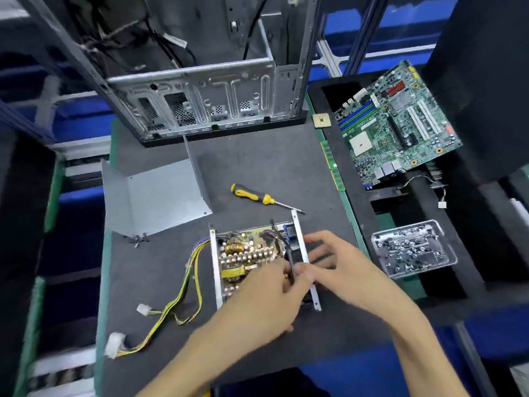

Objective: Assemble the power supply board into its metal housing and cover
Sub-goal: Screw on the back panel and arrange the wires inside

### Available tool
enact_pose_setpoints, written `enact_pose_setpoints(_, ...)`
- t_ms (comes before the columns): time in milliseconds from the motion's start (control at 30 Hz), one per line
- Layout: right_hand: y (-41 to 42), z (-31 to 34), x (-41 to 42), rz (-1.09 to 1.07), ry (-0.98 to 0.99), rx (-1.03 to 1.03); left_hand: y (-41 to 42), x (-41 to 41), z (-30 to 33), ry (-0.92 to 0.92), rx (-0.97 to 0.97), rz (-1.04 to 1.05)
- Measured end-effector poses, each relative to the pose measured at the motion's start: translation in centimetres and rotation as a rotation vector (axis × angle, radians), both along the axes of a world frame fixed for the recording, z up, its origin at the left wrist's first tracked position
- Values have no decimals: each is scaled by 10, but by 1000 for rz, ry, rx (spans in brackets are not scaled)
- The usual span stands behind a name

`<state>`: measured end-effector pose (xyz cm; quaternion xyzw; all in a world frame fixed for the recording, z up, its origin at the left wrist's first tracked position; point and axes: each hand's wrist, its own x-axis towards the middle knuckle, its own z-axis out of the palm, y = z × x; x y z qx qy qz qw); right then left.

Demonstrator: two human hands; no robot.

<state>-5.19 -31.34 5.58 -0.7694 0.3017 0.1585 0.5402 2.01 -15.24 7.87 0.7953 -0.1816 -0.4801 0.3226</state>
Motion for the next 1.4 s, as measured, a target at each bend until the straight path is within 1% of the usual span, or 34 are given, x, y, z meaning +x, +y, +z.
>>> enact_pose_setpoints(67,-2,1,-4,-24,-6,55,-4,-6,-4,-128,33,-14)
enact_pose_setpoints(133,-2,2,-8,-143,-17,209,-6,-14,-5,-235,63,-35)
enact_pose_setpoints(200,1,4,-11,-206,-1,278,-10,-21,-3,-317,71,18)
enact_pose_setpoints(300,4,3,-13,-249,-3,314,-18,-30,0,-405,95,96)
enact_pose_setpoints(400,5,2,-14,-286,-18,305,-20,-32,1,-419,98,170)
enact_pose_setpoints(500,9,4,-15,-262,-33,274,-17,-34,6,-474,118,153)
enact_pose_setpoints(600,14,2,-15,-256,-95,232,-2,-29,19,-529,112,136)
enact_pose_setpoints(633,15,2,-14,-254,-129,196,6,-26,26,-523,95,155)
enact_pose_setpoints(667,17,1,-14,-248,-171,153,15,-21,33,-479,50,203)
enact_pose_setpoints(767,21,7,-7,-228,-319,19,46,3,57,-204,-198,408)
enact_pose_setpoints(800,22,11,-3,-222,-370,-14,56,12,64,-150,-246,438)
enact_pose_setpoints(867,23,22,5,-221,-464,-42,73,29,71,-97,-311,441)
enact_pose_setpoints(933,23,32,12,-215,-534,-33,83,42,74,21,-367,414)
enact_pose_setpoints(1033,18,44,22,-167,-562,30,88,55,73,169,-351,289)
enact_pose_setpoints(1133,17,49,32,10,-461,62,86,57,60,235,-303,190)
enact_pose_setpoints(1200,22,45,39,140,-377,73,83,56,51,250,-281,85)
enact_pose_setpoints(1267,27,39,42,192,-357,63,84,58,46,221,-261,-16)
enact_pose_setpoints(1400,31,36,44,232,-357,64,99,66,45,153,-216,-42)
